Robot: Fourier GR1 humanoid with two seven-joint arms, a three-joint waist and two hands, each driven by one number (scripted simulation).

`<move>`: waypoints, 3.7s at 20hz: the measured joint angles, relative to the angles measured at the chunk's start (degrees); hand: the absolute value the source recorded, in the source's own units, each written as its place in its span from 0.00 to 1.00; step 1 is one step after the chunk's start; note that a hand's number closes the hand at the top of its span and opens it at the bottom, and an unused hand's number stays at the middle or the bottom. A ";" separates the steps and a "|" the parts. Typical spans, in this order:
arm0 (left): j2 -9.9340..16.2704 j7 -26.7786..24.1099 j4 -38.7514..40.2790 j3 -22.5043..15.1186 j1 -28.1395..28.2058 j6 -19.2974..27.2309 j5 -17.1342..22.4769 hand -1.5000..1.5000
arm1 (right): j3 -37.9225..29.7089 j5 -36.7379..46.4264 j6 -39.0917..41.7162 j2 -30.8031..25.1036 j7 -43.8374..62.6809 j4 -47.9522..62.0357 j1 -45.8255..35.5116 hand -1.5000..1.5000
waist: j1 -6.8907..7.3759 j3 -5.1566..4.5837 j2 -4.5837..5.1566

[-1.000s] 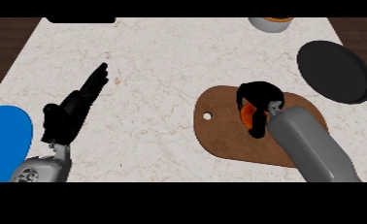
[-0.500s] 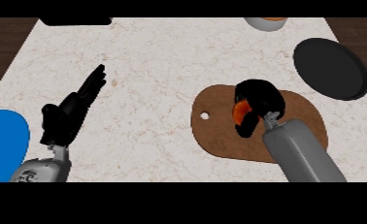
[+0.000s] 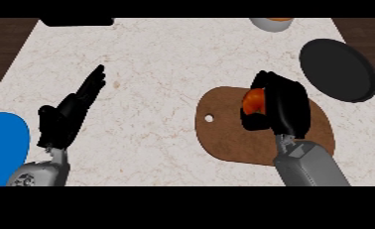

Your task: Pick the tomato from the cutting board and place it in the pan

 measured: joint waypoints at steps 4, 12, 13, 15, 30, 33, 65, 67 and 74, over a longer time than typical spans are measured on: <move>0.31 -0.55 0.47 0.65 -0.50 -1.19 0.46 0.50 | -0.45 3.37 -3.27 0.24 2.18 -6.15 3.47 1.00 | 0.51 0.00 0.20; -0.96 0.30 -0.41 -0.12 -0.54 -1.18 -0.64 0.50 | -11.04 -2.62 -13.06 -0.12 -2.90 -4.51 4.34 1.00 | 1.18 0.05 0.46; -0.94 0.40 0.15 0.14 -1.23 -1.20 -0.67 0.50 | -12.83 -4.59 -14.60 -0.58 -4.89 -3.08 4.25 1.00 | 1.19 0.05 0.50; -1.21 -0.28 1.13 0.11 -1.61 -1.24 -1.08 0.50 | -16.49 -8.09 -17.05 -1.67 -8.75 1.21 2.97 1.00 | 1.29 0.05 0.55; -2.08 1.41 -0.75 -0.18 -1.93 -2.41 -1.54 0.50 | -35.41 -18.48 -32.91 -13.64 -35.73 47.12 -14.57 1.00 | 2.53 0.12 0.93; -2.23 1.74 0.09 0.41 -3.48 -2.51 -1.24 0.50 | -38.28 -20.81 -34.91 -16.06 -42.22 56.28 -18.09 1.00 | 2.73 0.15 1.07; -3.51 0.34 0.33 -0.58 -4.14 -3.12 -2.11 0.50 | -61.33 -41.31 -19.54 -27.80 -64.10 82.63 -26.43 0.00 | 4.89 0.78 2.47; -3.51 0.14 0.66 -0.36 -4.15 -2.82 -2.33 0.50 | -63.48 -43.71 -16.07 -28.28 -66.37 82.77 -25.61 0.00 | 4.59 0.75 2.45; -2.61 -0.37 -0.70 0.42 -2.39 -3.50 -1.77 0.50 | -67.61 -48.63 -2.83 -30.98 -75.08 83.63 -19.02 0.00 | 3.91 0.64 1.99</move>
